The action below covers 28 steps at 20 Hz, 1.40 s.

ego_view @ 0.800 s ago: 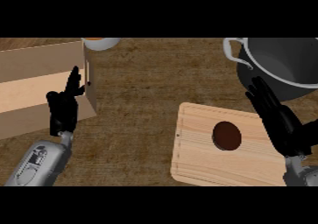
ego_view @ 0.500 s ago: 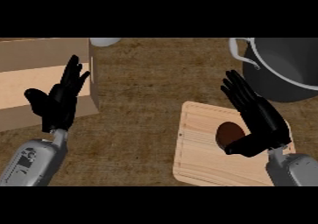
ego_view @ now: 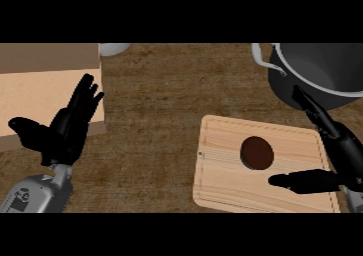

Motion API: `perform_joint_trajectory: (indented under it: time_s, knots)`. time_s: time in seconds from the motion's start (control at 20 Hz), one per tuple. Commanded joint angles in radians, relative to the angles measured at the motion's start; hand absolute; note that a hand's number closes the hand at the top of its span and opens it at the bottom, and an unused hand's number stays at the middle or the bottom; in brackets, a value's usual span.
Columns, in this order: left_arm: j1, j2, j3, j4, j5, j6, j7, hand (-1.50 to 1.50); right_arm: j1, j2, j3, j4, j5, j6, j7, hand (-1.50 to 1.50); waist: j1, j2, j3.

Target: Pick the cupcake from the cutting board and place it in the pot

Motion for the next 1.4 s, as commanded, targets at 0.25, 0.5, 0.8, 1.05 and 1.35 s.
perform_joint_trajectory:
  time_s: [0.25,0.5,0.8,1.05,1.35]
  knots:
    - [0.084,0.031,-0.001,-0.074,0.025,-0.023,0.098,0.00,0.113,-0.323,-0.123,-0.235,0.105,0.102,0.177,-1.50,-0.006,0.010,-0.011]
    - [0.058,-0.016,-0.004,-0.004,0.015,-0.030,0.045,0.00,0.059,-0.476,-0.170,-0.359,0.040,0.260,0.412,-1.50,-0.011,0.015,-0.013]
    - [0.009,-0.032,-0.020,-0.013,-0.022,-0.001,0.106,0.00,-0.016,-0.485,-0.094,-0.439,-0.015,0.340,0.717,-1.50,0.010,0.021,-0.011]
    - [0.026,-0.036,-0.002,0.020,-0.013,-0.056,0.059,0.00,-0.158,-0.430,-0.012,-0.352,-0.024,0.398,0.860,-1.50,0.029,0.026,-0.010]
    - [0.063,-0.021,0.027,-0.067,-0.015,-0.061,0.115,0.00,-0.175,-0.334,0.057,-0.327,0.039,0.454,0.957,-1.50,0.024,0.021,-0.009]
